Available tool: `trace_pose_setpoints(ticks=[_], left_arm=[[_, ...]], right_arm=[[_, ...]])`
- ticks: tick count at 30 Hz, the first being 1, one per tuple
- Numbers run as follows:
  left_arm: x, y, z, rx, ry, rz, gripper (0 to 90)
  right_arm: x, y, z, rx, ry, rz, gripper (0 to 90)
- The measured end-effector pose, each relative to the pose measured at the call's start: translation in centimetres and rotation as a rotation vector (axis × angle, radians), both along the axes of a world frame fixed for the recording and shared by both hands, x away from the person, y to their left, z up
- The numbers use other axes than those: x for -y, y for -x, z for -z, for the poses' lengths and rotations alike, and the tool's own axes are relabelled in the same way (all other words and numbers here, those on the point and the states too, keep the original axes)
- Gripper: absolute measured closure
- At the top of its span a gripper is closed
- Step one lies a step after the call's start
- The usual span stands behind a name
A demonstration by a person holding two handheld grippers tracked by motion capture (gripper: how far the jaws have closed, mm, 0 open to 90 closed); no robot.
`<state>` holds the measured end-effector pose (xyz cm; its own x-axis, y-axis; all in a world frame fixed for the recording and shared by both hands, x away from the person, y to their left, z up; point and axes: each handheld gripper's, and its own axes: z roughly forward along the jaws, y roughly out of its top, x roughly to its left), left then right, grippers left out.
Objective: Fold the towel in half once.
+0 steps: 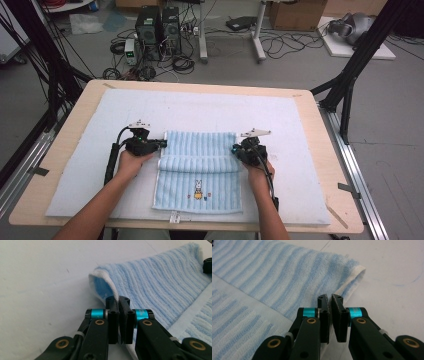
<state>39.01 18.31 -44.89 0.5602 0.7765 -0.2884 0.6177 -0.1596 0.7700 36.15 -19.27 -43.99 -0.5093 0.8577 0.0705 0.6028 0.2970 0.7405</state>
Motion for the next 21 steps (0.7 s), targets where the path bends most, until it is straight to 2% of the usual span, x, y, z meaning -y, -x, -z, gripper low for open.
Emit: trace_pose_setpoints(ticks=[2,5,7,8,11,12,14,17,18,19,21], left_arm=[[-0.1,-0.7,-0.1,0.002,-0.007,0.0,86.2],[-0.3,-1.5,-0.3,0.007,0.01,0.0,86.2],[-0.4,-1.8,-0.2,0.043,0.029,-0.007,86.2],[-0.4,-2.0,-0.2,0.039,0.019,0.003,86.2],[-0.4,-2.5,-0.2,0.063,0.011,0.005,86.2],[-0.4,-2.6,-0.2,0.068,0.009,0.003,86.2],[-0.4,-2.8,-0.2,0.069,0.007,-0.004,86.3],[-0.3,-2.9,-0.1,0.065,0.007,-0.004,85.8],[-0.4,-2.9,0.0,0.059,0.001,-0.007,82.9],[-0.4,-3.0,0.0,0.049,0.004,-0.023,75.9],[-0.9,-3.0,0.0,0.022,0.024,-0.055,57.4]], right_arm=[[-0.1,-0.6,-0.1,0.003,-0.002,0.004,85.0],[-0.1,-1.3,-0.2,0.012,-0.005,0.014,84.8],[-0.2,-1.8,-0.2,0.015,-0.013,0.017,84.6],[-0.2,-2.1,-0.2,0.015,-0.008,0.019,84.4],[-0.2,-2.7,-0.3,0.036,0.011,0.046,86.4],[0.0,-3.0,-0.4,0.035,-0.006,0.056,86.5],[0.1,-3.4,-0.6,0.043,0.002,0.068,87.8],[0.3,-3.9,-0.7,0.036,-0.031,0.08,88.0],[0.3,-3.9,-0.8,0.034,-0.041,0.079,87.4],[0.3,-3.9,-0.8,0.038,-0.037,0.076,85.7],[0.3,-3.8,-0.9,0.038,-0.037,0.074,82.0]])
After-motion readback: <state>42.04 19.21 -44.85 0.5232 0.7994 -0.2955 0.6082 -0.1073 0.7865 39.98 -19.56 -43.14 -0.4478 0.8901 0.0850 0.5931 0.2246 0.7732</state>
